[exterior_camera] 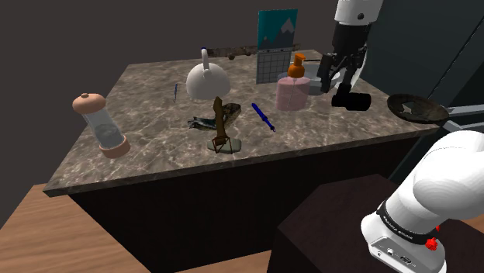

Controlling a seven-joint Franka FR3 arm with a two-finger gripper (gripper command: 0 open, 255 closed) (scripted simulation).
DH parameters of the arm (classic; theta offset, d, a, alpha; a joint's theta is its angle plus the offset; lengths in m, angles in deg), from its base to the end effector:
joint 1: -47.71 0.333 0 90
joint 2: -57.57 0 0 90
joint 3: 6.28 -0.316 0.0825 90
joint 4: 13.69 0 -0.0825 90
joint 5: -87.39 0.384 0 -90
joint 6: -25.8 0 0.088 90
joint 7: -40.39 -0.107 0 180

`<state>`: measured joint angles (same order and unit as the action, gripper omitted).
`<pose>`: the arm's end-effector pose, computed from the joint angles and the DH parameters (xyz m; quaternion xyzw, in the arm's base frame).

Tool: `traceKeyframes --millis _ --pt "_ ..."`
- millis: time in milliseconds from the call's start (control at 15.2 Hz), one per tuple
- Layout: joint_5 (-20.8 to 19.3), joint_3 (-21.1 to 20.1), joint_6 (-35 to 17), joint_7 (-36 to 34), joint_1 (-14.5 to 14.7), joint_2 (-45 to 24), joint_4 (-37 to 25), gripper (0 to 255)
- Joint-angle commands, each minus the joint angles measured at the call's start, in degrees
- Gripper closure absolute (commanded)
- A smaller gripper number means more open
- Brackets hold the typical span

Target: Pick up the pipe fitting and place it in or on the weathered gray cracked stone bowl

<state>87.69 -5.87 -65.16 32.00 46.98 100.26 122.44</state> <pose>0.3179 -0.0063 0.5698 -0.9964 0.0822 0.0219 0.0036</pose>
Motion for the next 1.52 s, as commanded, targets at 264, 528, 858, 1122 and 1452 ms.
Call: traceKeyframes --millis 264,528,858,1122,1452 --pt "-3.9 4.9 -2.4 6.4 -1.7 -1.0 0.7 0" --pt "-7.4 9.8 -5.2 12.7 -3.2 -3.3 0.2 0" --pt "-10.5 15.4 -8.7 19.7 -4.5 -7.3 -1.6 0" --pt "-10.9 15.8 -11.7 19.6 -4.7 -7.3 1.4 0" --pt "-11.2 16.2 -14.5 19.5 -4.9 -7.5 4.0 0"
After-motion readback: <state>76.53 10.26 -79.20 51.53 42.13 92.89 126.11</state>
